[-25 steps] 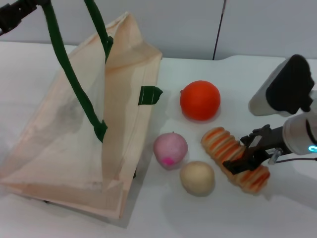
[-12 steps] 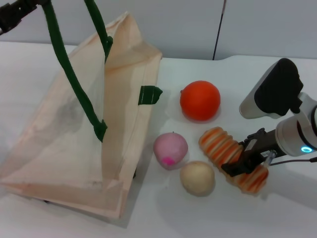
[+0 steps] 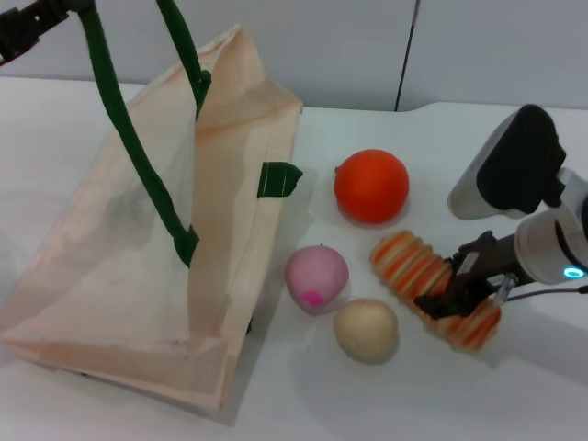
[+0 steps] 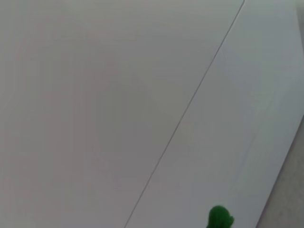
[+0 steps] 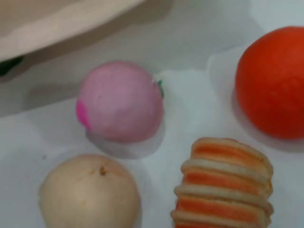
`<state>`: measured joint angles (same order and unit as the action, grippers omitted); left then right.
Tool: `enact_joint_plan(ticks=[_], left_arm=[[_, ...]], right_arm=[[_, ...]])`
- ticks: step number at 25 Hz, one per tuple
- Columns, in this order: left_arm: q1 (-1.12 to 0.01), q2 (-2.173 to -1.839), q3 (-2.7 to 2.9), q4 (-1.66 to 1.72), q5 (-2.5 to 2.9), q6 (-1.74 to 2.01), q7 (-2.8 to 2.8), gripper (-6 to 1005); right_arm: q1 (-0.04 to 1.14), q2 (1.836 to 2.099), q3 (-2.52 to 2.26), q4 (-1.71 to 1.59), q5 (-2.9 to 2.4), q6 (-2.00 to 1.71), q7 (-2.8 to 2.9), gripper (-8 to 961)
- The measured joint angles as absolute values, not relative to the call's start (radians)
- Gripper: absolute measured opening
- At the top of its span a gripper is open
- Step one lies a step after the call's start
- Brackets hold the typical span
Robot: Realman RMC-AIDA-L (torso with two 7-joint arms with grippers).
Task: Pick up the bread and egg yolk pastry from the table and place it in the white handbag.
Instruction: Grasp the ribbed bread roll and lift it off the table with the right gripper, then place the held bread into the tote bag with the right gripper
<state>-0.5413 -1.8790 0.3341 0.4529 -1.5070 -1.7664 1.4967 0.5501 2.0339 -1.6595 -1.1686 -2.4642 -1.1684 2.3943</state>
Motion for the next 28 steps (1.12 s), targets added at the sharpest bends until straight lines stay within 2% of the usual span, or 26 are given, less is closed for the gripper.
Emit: enact_joint_plan(ticks=[9,17,28], left_arm=[[-0.542,-1.878,0.327,0.452,-1.505,-1.8,1.493,121],[-0.544,-1.877,0.327,0.452,-1.507,-1.802,1.493,121],[-0.582,-1.878,0.334,0.452,-1.505,-1.806,1.473,121]], right_arm=[[0.51,2.034,-1.556,-1.235,-2.47,-1.163,2.387,622],[0.479,2.032,-1.528,-1.424,-2.446,-1.248,2.342,553],[0.702,2.034,-1.737,-1.398,-2.366,-1.269,2.347,469]])
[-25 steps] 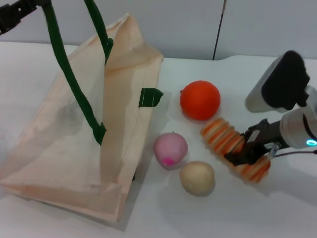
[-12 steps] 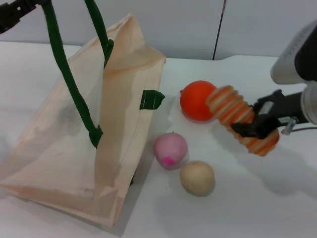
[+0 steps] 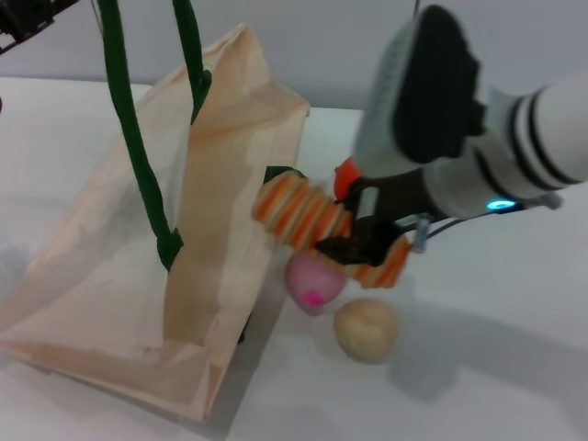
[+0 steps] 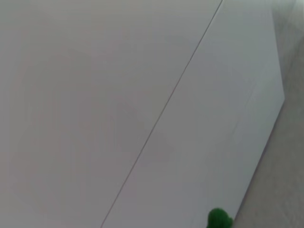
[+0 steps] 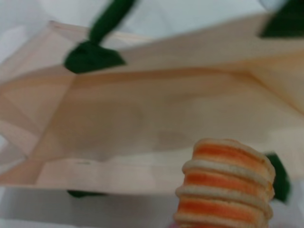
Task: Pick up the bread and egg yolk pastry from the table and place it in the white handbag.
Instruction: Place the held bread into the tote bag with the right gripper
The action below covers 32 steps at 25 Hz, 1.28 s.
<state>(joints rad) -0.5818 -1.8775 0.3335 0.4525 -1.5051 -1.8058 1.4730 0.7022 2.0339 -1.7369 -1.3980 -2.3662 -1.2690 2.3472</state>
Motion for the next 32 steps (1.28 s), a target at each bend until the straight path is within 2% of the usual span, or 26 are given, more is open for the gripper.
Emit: enact_joint_plan(ticks=[11,16,24,32], left_arm=[[-0.611,-1.877,0.337,0.452,-1.501,-1.812,1.448,121],[-0.632,-1.876,0.341,0.452,-1.497,-1.813,1.439,121],[-0.648,-1.876,0.342,0.452,-1.467,-1.807,1.425,121],[-0.67,-1.876,0.342,0.451,-1.445,-1.813,1.419,121]], right_arm=[[0.928,2.036,-1.951,-1.307,-2.434,-1.15,2.512,402],[0.993,2.04,-2.067,-1.29,-2.486,-1.076,2.565,392],[1.051,2.042,-2.162,-1.293,-2.499,-0.939,2.566,382],[1.057,2.045,-2.217,-1.234,-2.579,-0.771,2.563,362]])
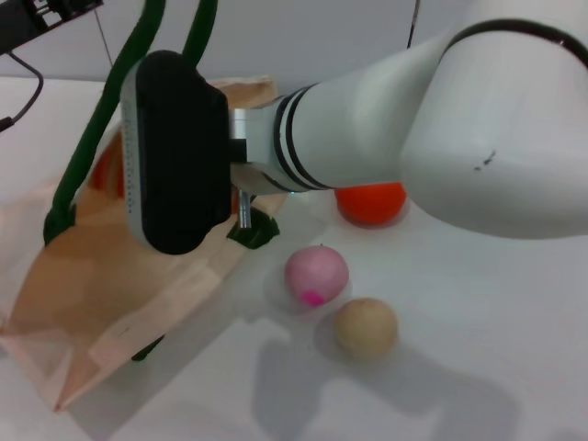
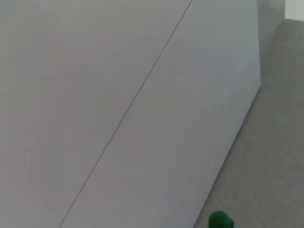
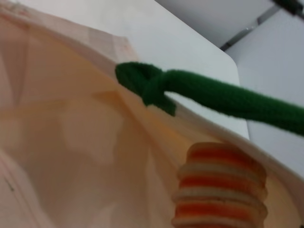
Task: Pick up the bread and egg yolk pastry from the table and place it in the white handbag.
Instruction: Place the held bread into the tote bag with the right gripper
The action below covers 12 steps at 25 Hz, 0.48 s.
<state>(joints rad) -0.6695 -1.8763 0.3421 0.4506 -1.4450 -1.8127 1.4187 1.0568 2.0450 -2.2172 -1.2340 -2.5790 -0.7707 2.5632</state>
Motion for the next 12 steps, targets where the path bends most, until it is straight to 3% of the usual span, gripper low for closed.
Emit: enact_joint_plan(ticks=[12], left_arm=[[-0.706,-1.884,0.338,0.449,-1.456,-1.888,1.401,121]], right_arm=[[1.068,2.047,-2.328,-1.048,-2.571,-0.521,2.562,345]])
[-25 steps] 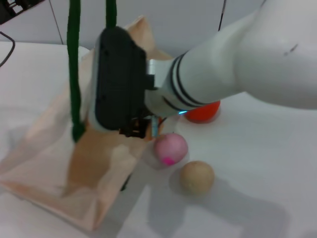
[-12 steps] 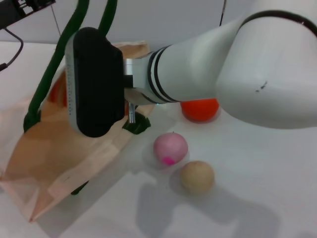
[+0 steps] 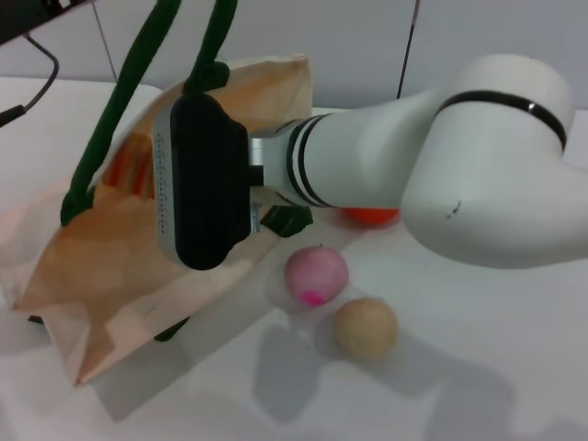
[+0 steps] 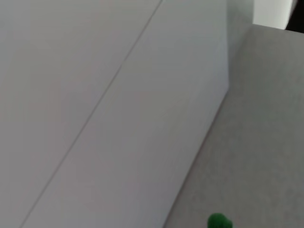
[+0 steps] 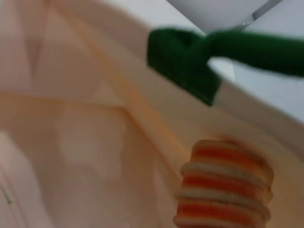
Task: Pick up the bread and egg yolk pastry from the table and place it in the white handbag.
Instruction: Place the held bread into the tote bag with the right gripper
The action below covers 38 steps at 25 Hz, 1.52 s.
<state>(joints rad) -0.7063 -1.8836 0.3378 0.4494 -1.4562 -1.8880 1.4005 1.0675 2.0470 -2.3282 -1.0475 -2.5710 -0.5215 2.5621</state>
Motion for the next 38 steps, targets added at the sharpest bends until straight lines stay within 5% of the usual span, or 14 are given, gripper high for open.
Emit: enact_joint_plan(ticks=[18,29,32,38], left_arm=[[-0.66,-1.877,0.327,0.449,-1.559,-1.947,1.396,121],[-0.632,-1.878,0.324,0.45,-1.561,-1.883,1.406,121],[-0.62,-1.877,0.315,0.45,-1.562,-1.858,1.41,121],[-0.601,-1.877,0.288,0.45,-1.563,-1.831,1.417,121]], right_arm=[[1.033,2.048,-2.384,-0.855,-2.47,-0.18,2.565,349],[0.994,2.04,-2.386,-0.949,-2.441,-0.208,2.562,604],[0.974,2.038,-2.377,-0.995,-2.445,-0.241,2.556,805],[0.945,2.036,-2.339,-1.055,-2.447,-0.323,2.547,898]])
